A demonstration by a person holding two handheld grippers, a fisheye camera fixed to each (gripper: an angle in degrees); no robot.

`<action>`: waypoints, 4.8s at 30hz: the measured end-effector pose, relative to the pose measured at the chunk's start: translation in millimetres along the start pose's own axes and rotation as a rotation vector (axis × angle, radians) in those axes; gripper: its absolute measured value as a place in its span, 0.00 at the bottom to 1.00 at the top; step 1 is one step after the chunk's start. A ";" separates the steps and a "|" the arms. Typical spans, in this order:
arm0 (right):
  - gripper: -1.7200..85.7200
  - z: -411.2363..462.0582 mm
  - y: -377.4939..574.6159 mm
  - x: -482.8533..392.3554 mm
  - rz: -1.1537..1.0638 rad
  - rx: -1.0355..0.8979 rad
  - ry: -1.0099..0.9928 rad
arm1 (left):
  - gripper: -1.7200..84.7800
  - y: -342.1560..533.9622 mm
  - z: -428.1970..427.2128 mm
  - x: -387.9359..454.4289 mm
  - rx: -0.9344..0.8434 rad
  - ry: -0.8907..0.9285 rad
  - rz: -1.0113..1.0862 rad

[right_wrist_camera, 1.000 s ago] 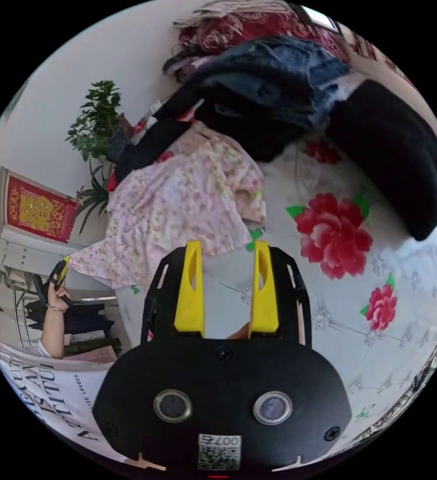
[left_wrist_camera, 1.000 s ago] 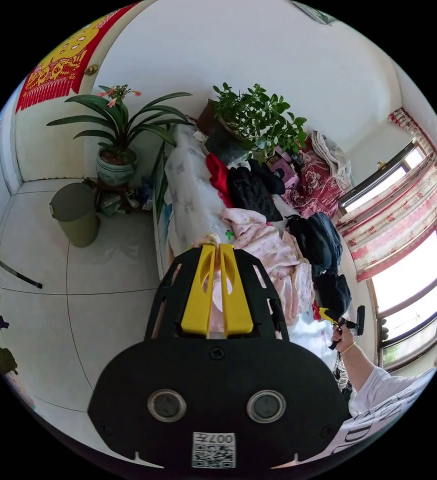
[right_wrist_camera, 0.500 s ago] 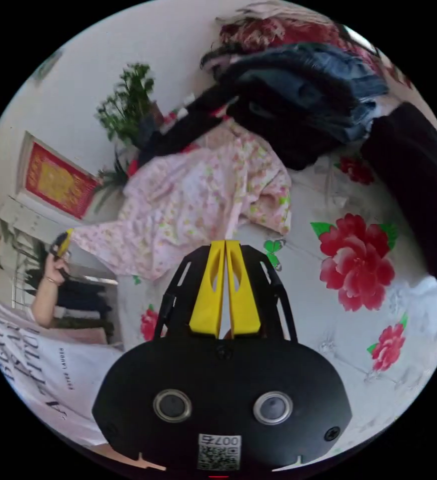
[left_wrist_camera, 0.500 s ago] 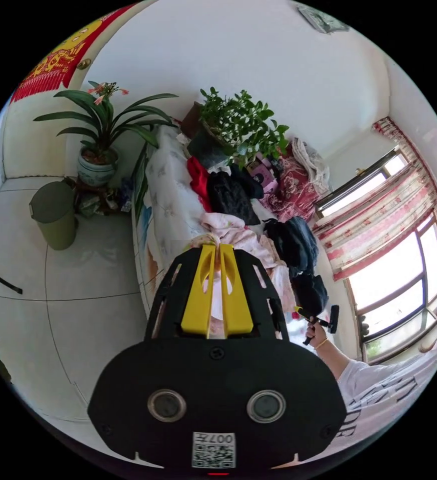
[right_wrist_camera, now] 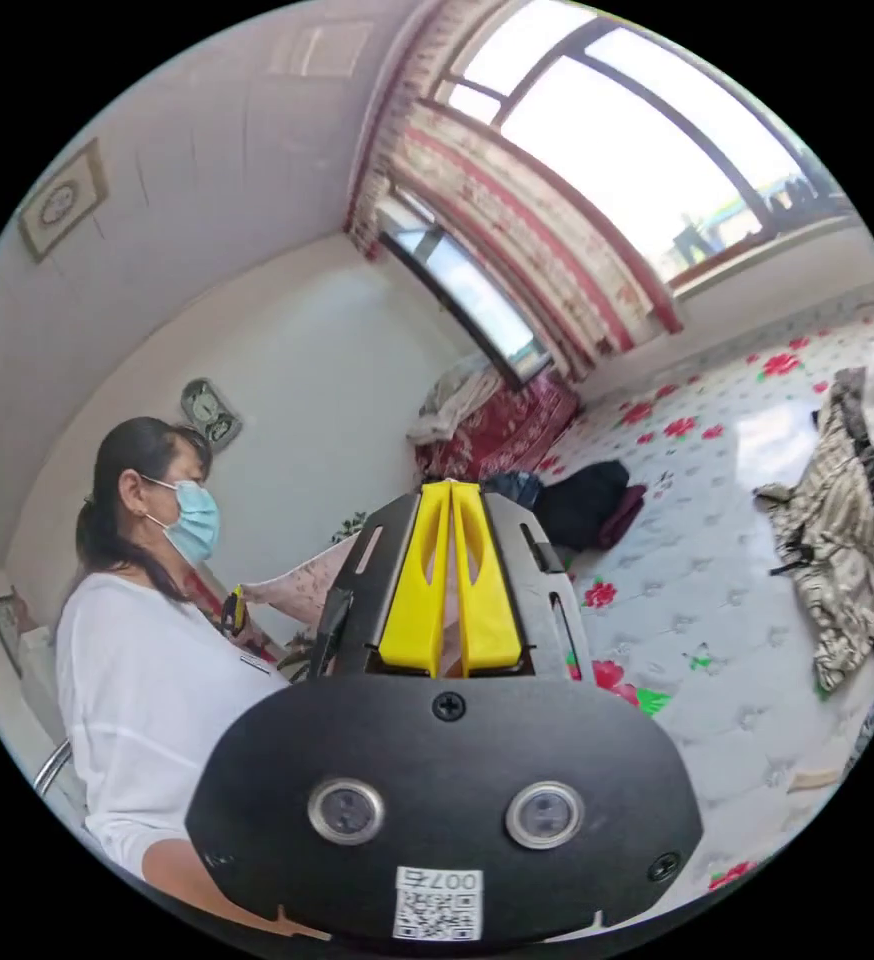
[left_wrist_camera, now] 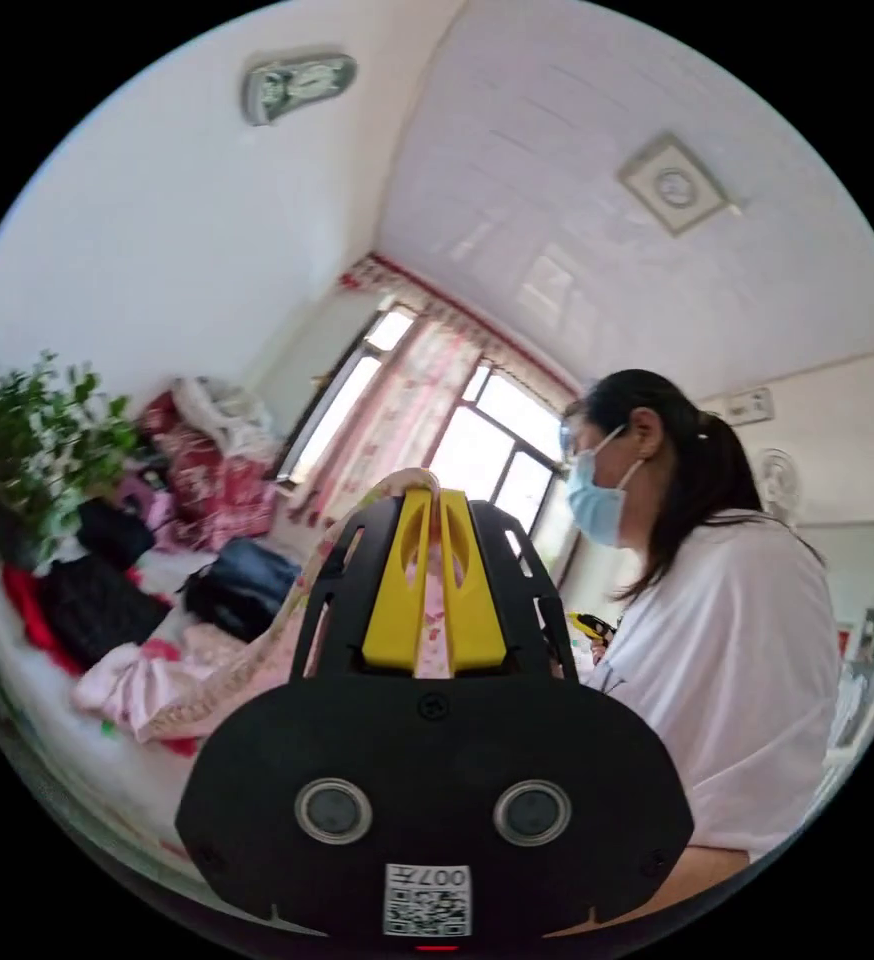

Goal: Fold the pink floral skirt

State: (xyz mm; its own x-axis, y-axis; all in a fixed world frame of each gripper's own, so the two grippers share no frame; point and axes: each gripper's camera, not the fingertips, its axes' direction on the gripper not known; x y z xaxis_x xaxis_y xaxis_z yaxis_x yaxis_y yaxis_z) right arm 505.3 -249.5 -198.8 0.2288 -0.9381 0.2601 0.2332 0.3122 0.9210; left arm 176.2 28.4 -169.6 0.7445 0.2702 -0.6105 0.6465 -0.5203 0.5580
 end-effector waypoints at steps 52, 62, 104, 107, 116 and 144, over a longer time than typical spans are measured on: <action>0.02 -281.5 187.6 -375.1 -0.313 0.410 0.565 | 0.01 165.8 37.5 -44.5 -0.470 0.548 -0.025; 0.02 -223.7 316.2 -226.5 0.289 0.169 0.638 | 0.01 380.8 -37.0 -178.6 -0.850 0.255 -0.282; 0.03 -38.3 223.8 115.6 0.566 -0.604 0.846 | 0.10 684.6 117.3 -296.4 -1.440 -0.469 -0.106; 0.02 -31.4 224.1 118.2 0.550 -0.653 0.844 | 0.04 686.0 122.2 -274.3 -1.491 -0.484 0.107; 0.02 -118.9 174.0 12.3 0.375 -0.175 0.671 | 0.01 560.5 120.7 -281.8 -1.244 -0.082 -0.174; 0.02 -241.8 188.4 -90.1 0.461 0.126 0.368 | 0.01 320.3 127.6 -267.1 -1.030 0.234 -0.514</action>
State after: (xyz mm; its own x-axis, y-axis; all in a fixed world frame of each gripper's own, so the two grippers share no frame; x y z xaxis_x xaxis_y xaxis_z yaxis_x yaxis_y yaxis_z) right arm 757.2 -69.9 -118.8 0.5969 -0.5900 0.5437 -0.0760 0.6331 0.7704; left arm 163.2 -313.8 100.5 0.3001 0.4556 -0.8380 0.6300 0.5650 0.5328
